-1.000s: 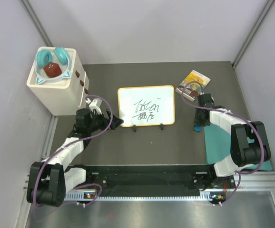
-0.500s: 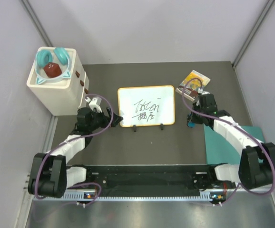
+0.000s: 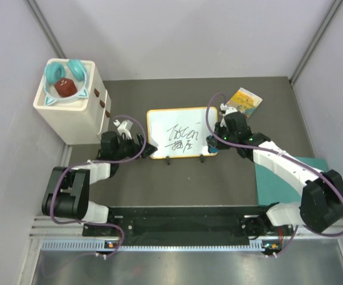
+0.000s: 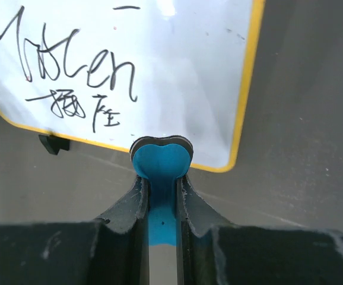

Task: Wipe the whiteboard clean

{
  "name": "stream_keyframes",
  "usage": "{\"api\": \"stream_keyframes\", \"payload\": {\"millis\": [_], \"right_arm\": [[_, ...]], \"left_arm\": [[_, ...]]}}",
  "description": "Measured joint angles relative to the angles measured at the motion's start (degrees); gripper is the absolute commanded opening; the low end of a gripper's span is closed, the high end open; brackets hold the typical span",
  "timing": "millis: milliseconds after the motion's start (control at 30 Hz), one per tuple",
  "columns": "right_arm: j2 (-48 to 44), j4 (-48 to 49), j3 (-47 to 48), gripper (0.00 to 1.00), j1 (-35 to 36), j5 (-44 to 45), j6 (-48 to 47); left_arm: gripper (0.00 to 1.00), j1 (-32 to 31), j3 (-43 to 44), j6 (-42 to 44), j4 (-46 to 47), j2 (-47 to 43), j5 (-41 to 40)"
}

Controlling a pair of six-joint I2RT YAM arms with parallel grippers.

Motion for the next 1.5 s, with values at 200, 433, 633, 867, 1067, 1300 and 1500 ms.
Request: {"api": "stream_keyframes", "payload": {"millis": [200, 433, 633, 867, 1067, 1300, 1500], "right_arm": [[4.6, 0.9, 3.0, 0.0, 1.4, 0.2, 0.5], [6.0, 1.4, 5.5, 0.0, 1.6, 0.9, 0.5], [7.9, 2.0, 7.4, 0.0, 2.1, 1.2, 1.1], [12.2, 2.7, 8.2, 0.0, 5.9, 2.3, 2.0], [14.9, 2.9, 10.0, 0.0, 8.4, 3.6, 2.4], [16.5, 4.1, 12.0, 0.0, 10.8, 6.0, 2.6], [18.8, 4.5, 12.1, 0.0, 11.6, 7.5, 3.0]], "left_arm": [[0.84, 0.0, -4.4, -4.9, 13.0, 4.8, 1.6], [0.75, 0.0, -7.5, -12.9, 26.1, 12.0, 2.9], [0.7, 0.0, -8.1, -16.5, 35.8, 15.6, 3.5], [0.5, 0.0, -8.4, -20.0, 43.5, 21.9, 5.2], [0.24, 0.0, -8.4, -21.7, 44.6, 25.2, 6.7], [0.26, -0.1, -8.4, -21.7, 46.6, 25.2, 9.5], [0.11, -0.1, -8.7, -21.0, 47.1, 25.2, 9.4]]}}
